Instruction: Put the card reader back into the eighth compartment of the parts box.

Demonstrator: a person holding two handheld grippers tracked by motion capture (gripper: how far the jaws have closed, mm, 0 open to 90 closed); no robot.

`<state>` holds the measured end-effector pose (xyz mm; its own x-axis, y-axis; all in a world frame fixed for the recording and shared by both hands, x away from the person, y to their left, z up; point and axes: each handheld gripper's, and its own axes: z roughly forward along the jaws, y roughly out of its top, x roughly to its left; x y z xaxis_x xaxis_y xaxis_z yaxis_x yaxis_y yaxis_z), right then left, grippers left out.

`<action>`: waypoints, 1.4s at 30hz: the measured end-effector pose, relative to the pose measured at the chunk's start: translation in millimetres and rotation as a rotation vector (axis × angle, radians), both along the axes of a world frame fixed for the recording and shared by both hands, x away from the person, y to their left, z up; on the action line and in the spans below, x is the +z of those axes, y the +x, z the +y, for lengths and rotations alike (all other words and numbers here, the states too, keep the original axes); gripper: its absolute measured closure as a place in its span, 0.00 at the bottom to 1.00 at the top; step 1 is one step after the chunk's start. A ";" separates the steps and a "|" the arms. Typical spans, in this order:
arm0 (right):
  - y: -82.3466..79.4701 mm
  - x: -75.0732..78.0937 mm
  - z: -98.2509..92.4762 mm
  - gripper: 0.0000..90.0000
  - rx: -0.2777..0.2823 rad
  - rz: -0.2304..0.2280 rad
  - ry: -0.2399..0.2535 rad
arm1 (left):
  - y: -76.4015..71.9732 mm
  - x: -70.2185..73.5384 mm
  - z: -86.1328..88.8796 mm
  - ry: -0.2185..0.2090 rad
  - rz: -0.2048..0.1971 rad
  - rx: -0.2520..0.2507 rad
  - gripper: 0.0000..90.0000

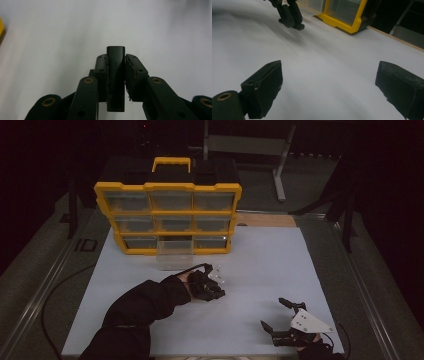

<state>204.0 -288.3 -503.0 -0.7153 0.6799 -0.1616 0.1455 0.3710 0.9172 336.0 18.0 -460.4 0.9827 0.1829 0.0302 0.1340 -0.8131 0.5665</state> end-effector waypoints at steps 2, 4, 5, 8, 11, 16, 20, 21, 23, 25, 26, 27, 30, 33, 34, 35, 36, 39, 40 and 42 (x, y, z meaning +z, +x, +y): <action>0.2 -0.2 0.2 0.08 0.000 0.001 0.003 | 0.9 2.8 1.3 -0.004 0.006 -0.002 0.82; 0.1 -0.1 0.2 0.08 0.000 0.000 0.001 | 1.1 5.5 2.3 -0.005 -0.003 -0.002 0.82; 0.1 -0.1 0.2 0.08 0.000 0.000 0.001 | 1.1 6.5 2.7 -0.005 -0.001 -0.005 0.82; 0.1 -0.1 0.0 0.08 0.000 0.000 0.002 | 1.9 9.4 4.6 -0.015 -0.008 0.003 0.82; 0.1 0.0 -0.1 0.08 -0.001 0.000 0.001 | 2.5 12.0 6.8 -0.022 -0.012 0.013 0.82; 0.0 0.0 -0.1 0.08 -0.001 0.000 -0.001 | 3.5 18.3 11.3 -0.028 -0.020 0.017 0.82; 0.2 -0.2 0.1 0.08 0.001 0.001 0.002 | 4.3 23.2 15.1 -0.033 -0.019 0.024 0.82; 0.0 -0.1 0.2 0.08 0.000 0.001 0.000 | 4.2 24.1 15.9 -0.037 -0.020 0.027 0.82; -0.1 0.2 0.0 0.08 0.000 -0.001 -0.002 | 4.8 26.5 17.9 -0.033 -0.021 0.029 0.82; -0.2 0.2 0.0 0.08 0.000 -0.002 -0.002 | 5.1 28.6 19.8 -0.040 -0.025 0.036 0.82; -0.1 0.2 0.1 0.08 0.000 -0.002 -0.002 | 5.2 29.5 20.5 -0.039 -0.024 0.035 0.82; -0.1 0.2 0.1 0.08 0.000 -0.002 -0.002 | 4.9 30.7 21.2 -0.039 -0.028 0.039 0.82; -0.1 0.3 0.2 0.08 -0.001 -0.002 -0.001 | 6.0 33.9 23.9 -0.044 -0.030 0.042 0.82; 0.0 0.2 0.1 0.08 -0.001 -0.002 -0.002 | 6.5 36.7 25.8 -0.050 -0.032 0.052 0.82; 0.0 0.2 0.1 0.08 -0.001 -0.001 -0.002 | 7.1 37.9 26.5 -0.050 -0.026 0.049 0.82; -0.1 0.2 0.1 0.08 -0.001 -0.002 -0.003 | 7.0 39.1 27.1 -0.048 -0.032 0.049 0.82; -0.2 0.2 0.2 0.08 -0.001 -0.002 -0.002 | 7.3 40.0 27.6 -0.052 -0.035 0.053 0.82; 0.0 0.1 0.1 0.08 -0.001 -0.001 -0.002 | 8.3 43.4 29.4 -0.051 -0.035 0.051 0.82; 0.0 0.1 0.2 0.08 -0.001 0.000 -0.002 | 9.2 44.4 30.3 -0.052 -0.036 0.055 0.82; -0.1 0.1 0.3 0.08 -0.001 -0.001 -0.002 | 11.0 46.8 32.3 -0.053 -0.038 0.061 0.82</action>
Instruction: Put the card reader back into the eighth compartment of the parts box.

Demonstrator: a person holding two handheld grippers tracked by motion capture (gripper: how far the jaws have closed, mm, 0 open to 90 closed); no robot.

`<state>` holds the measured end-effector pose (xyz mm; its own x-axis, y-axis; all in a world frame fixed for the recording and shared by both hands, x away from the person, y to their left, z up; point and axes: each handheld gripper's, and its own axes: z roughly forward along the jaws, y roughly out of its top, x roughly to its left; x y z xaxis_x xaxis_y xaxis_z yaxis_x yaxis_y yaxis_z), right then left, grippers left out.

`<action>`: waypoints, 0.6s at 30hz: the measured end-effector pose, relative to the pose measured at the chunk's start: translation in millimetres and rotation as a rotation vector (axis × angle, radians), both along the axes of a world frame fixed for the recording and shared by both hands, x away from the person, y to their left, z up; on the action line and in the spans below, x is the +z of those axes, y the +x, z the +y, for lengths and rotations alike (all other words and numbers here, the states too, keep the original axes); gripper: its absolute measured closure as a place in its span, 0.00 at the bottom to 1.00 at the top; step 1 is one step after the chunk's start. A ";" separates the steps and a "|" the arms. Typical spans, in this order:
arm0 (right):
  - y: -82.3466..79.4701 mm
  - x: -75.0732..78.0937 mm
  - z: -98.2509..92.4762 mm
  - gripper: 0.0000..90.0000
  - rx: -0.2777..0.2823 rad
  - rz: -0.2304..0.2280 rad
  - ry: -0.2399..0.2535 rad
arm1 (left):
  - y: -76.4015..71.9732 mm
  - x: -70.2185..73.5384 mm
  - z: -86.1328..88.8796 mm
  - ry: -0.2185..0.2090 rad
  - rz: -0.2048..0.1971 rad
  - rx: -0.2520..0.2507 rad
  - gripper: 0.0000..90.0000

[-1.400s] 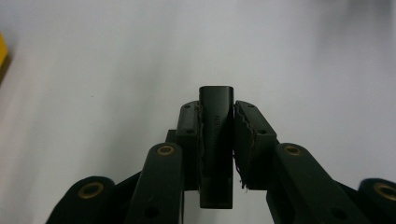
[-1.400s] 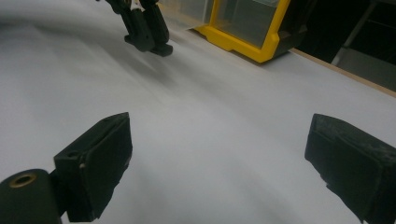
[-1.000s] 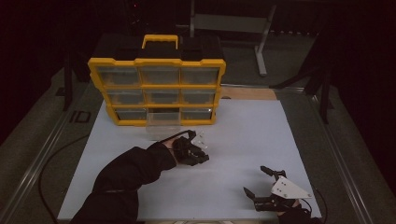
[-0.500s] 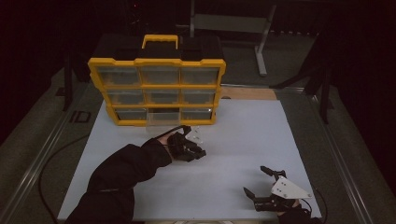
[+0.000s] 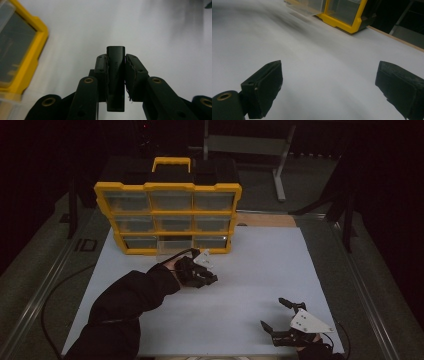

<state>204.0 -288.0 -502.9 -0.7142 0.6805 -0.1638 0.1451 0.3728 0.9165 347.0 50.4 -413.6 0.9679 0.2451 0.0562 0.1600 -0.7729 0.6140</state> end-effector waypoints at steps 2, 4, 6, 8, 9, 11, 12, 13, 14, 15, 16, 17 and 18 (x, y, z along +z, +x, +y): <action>-0.1 0.0 0.0 0.08 0.000 -0.001 -0.001 | 1.1 2.9 2.2 -0.005 -0.006 0.011 0.82; -0.1 0.1 -0.3 0.08 0.000 -0.001 -0.001 | 1.9 5.6 4.2 -0.008 -0.012 0.015 0.82; 0.0 0.0 -0.3 0.08 -0.001 0.000 0.000 | 2.8 7.7 5.8 -0.004 -0.012 0.015 0.82; 0.0 -0.1 0.0 0.08 -0.001 0.000 0.000 | 4.5 9.3 7.8 -0.003 -0.011 0.022 0.82; -0.1 0.0 0.0 0.08 -0.001 0.000 -0.001 | 5.0 9.8 8.7 -0.002 -0.015 0.027 0.82; -0.1 0.1 -0.2 0.08 -0.001 -0.002 -0.001 | 6.5 12.0 11.1 0.000 -0.011 0.029 0.82; -0.1 0.2 -0.3 0.08 -0.001 -0.002 -0.002 | 6.7 13.0 11.9 -0.002 -0.019 0.038 0.82; -0.1 0.2 -0.4 0.08 -0.001 -0.002 -0.002 | 7.3 14.5 13.2 -0.002 -0.018 0.039 0.82; -0.1 0.1 -0.4 0.08 -0.001 -0.002 -0.002 | 7.6 16.0 14.3 -0.004 -0.019 0.043 0.82; -0.1 0.0 -0.3 0.08 -0.001 -0.001 -0.002 | 8.0 17.7 15.6 -0.004 -0.028 0.047 0.82; -0.1 0.0 -0.3 0.08 -0.001 -0.001 -0.002 | 8.0 17.7 15.6 -0.004 -0.028 0.047 0.82; -0.1 0.0 -0.1 0.08 -0.001 -0.001 -0.001 | 8.9 21.1 18.4 -0.007 -0.031 0.052 0.82; -0.1 0.0 -0.1 0.08 -0.001 -0.001 -0.001 | 9.5 22.7 19.8 -0.011 -0.038 0.058 0.82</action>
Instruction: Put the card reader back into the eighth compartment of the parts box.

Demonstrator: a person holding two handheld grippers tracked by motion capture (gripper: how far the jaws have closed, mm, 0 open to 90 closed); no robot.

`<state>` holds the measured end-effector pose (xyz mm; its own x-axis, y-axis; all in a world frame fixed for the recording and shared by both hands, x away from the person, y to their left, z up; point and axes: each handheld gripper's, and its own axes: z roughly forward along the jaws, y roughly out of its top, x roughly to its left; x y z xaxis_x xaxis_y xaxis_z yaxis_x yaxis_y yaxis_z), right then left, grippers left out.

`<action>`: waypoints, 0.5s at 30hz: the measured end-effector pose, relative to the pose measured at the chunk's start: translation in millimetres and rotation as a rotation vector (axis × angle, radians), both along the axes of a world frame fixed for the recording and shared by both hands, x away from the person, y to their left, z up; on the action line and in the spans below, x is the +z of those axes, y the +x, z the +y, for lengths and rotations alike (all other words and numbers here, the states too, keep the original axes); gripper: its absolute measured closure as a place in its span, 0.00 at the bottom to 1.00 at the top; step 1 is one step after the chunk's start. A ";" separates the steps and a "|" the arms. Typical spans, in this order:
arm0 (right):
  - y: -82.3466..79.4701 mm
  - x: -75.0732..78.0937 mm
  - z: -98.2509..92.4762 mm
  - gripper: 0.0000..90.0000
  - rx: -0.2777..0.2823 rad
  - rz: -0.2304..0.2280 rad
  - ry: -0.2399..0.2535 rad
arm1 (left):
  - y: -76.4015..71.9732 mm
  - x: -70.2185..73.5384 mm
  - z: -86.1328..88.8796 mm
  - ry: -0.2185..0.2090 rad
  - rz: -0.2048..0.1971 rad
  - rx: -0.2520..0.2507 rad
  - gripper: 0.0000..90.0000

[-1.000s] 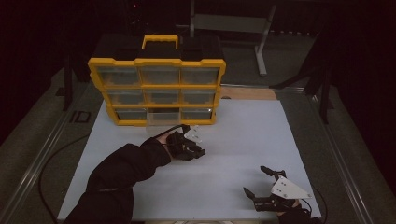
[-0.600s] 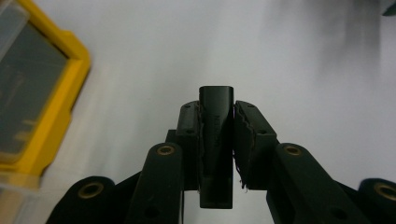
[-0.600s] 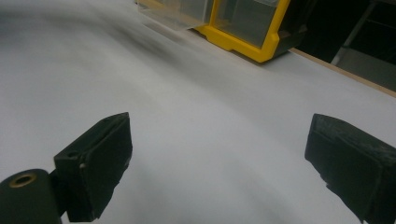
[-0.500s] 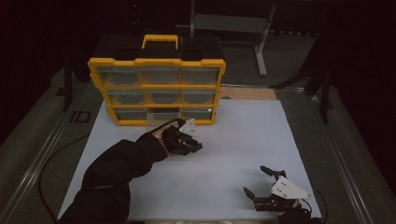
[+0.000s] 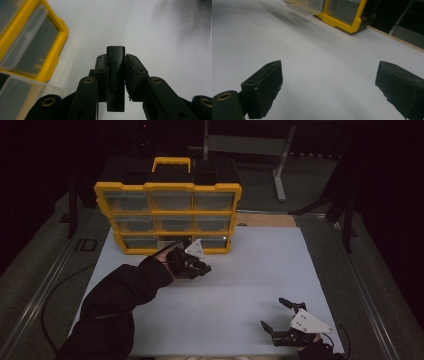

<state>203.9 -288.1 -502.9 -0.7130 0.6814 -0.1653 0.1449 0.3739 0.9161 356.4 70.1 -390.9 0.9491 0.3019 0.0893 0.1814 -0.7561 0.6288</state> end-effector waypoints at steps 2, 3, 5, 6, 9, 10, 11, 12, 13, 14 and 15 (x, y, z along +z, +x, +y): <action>-0.1 0.1 0.0 0.08 0.000 -0.001 -0.001 | 1.2 3.0 3.0 -0.007 -0.006 0.012 0.82; 0.0 0.1 -0.1 0.08 0.000 0.000 0.000 | 2.8 5.0 5.4 -0.013 -0.005 0.023 0.82; 0.1 -0.1 -0.1 0.08 0.000 0.000 -0.001 | 4.3 6.6 8.3 -0.014 -0.014 0.034 0.82; 0.1 -0.1 0.0 0.08 -0.001 0.000 -0.001 | 5.3 7.4 10.1 -0.019 -0.009 0.037 0.82; 0.1 -0.1 0.1 0.08 -0.001 0.000 -0.001 | 7.9 9.9 15.3 -0.025 -0.016 0.057 0.82; 0.1 -0.1 0.0 0.08 0.000 0.000 -0.001 | 8.8 10.9 17.0 -0.029 -0.021 0.064 0.82; 0.2 0.0 -0.1 0.08 -0.001 0.000 0.000 | 9.5 11.6 18.5 -0.031 -0.023 0.073 0.82; 0.2 0.0 -0.2 0.08 -0.001 0.000 0.000 | 10.0 12.4 20.0 -0.033 -0.023 0.076 0.82; 0.1 -0.1 -0.1 0.08 -0.001 0.000 0.000 | 10.7 13.4 21.5 -0.036 -0.028 0.079 0.82; 0.1 -0.1 -0.1 0.08 0.000 0.000 -0.001 | 11.2 14.0 22.5 -0.037 -0.026 0.080 0.82; 0.1 -0.1 0.0 0.08 -0.001 0.000 0.000 | 11.4 14.5 23.4 -0.036 -0.034 0.083 0.82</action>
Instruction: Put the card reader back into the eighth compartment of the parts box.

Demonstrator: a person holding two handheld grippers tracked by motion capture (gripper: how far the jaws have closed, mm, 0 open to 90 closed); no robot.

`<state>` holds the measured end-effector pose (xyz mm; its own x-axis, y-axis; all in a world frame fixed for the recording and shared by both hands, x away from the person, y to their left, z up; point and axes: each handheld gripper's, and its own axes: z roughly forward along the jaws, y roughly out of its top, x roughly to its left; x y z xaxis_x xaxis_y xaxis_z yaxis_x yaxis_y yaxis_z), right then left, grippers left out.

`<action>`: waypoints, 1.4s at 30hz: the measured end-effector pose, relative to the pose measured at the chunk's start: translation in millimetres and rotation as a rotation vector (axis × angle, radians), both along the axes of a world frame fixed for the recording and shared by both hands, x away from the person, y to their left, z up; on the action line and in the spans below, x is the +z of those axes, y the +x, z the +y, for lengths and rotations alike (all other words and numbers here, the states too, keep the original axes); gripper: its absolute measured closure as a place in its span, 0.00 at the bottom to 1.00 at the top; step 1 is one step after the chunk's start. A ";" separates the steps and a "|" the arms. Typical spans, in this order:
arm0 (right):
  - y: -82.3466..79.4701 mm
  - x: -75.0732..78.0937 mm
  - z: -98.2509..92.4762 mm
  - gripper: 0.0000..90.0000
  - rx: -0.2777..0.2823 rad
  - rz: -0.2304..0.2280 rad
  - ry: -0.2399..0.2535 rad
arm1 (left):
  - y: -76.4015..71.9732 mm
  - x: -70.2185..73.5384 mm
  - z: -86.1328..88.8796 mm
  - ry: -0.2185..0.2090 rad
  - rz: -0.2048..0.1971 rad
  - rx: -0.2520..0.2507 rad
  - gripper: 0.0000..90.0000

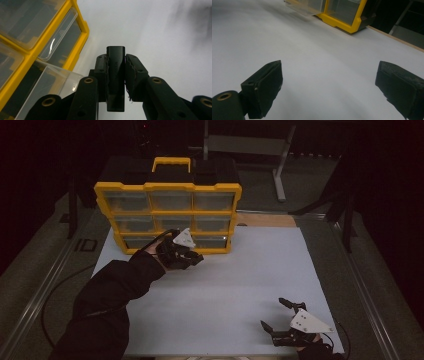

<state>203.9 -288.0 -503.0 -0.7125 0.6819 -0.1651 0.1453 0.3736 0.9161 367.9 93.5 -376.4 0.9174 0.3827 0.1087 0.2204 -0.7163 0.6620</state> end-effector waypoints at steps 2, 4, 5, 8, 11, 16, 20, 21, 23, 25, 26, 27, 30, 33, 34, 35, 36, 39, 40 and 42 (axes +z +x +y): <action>0.2 -0.1 0.0 0.08 0.001 0.001 0.000 | 1.2 0.5 1.8 -0.001 -0.002 0.007 0.82; 0.1 0.0 -0.1 0.08 0.000 0.000 -0.001 | 3.3 1.7 5.0 -0.005 -0.013 0.022 0.82; 0.0 0.1 -0.1 0.08 0.000 0.000 0.000 | 4.5 2.5 6.8 -0.006 -0.010 0.026 0.82; 0.0 0.1 -0.2 0.08 0.000 -0.001 -0.001 | 5.5 3.3 8.5 -0.015 -0.017 0.036 0.82; 0.1 0.0 -0.1 0.08 0.000 0.001 -0.001 | 11.5 7.6 18.9 -0.031 -0.031 0.071 0.82; -0.2 0.4 -0.2 0.08 -0.002 -0.007 0.001 | 17.6 6.2 27.4 -0.049 -0.023 0.108 0.82; -0.1 0.3 -0.3 0.08 -0.003 -0.008 0.002 | 21.2 5.5 33.7 -0.062 -0.034 0.136 0.82; 0.0 0.1 -0.3 0.08 -0.002 -0.005 0.000 | 22.0 5.3 34.7 -0.068 -0.031 0.139 0.82; 0.0 0.2 -0.2 0.08 -0.002 -0.005 0.000 | 23.4 4.8 37.0 -0.074 -0.044 0.157 0.82; -0.1 0.2 -0.1 0.08 -0.003 -0.006 0.000 | 25.0 4.5 39.4 -0.079 -0.048 0.169 0.82; -0.2 0.2 -0.2 0.08 -0.003 -0.006 0.000 | 26.3 4.0 40.8 -0.083 -0.043 0.170 0.82; -0.1 0.1 -0.3 0.08 -0.002 -0.006 -0.001 | 27.8 3.1 42.3 -0.089 -0.041 0.175 0.82; -0.2 0.1 0.0 0.08 -0.003 -0.005 0.000 | 31.8 0.1 46.9 -0.101 -0.044 0.195 0.82; -0.1 0.0 0.0 0.08 -0.003 -0.004 -0.001 | 34.6 -2.2 51.5 -0.118 -0.053 0.216 0.82; 0.0 -0.1 -0.2 0.08 -0.002 -0.004 0.000 | 35.2 -3.0 52.8 -0.125 -0.058 0.224 0.82; -0.1 -0.1 -0.3 0.08 -0.003 -0.003 0.001 | 35.6 -3.9 54.1 -0.131 -0.059 0.228 0.82; 0.0 -0.1 -0.3 0.08 -0.002 -0.003 0.000 | 36.0 -4.8 55.3 -0.137 -0.068 0.231 0.82; -0.2 -0.2 0.1 0.08 -0.002 -0.003 0.000 | 36.8 -7.8 57.8 -0.153 -0.066 0.239 0.82; -0.1 -0.2 0.0 0.08 -0.002 -0.004 0.000 | 37.0 -8.7 58.5 -0.154 -0.066 0.235 0.82; 0.0 -0.2 -0.2 0.08 -0.002 -0.003 0.000 | 36.3 -10.9 59.1 -0.158 -0.079 0.242 0.82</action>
<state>203.9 -288.2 -503.2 -0.7109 0.6830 -0.1676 0.1429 0.3736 0.9165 404.2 152.7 -387.3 0.7882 0.6075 0.0982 0.3154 -0.5359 0.7832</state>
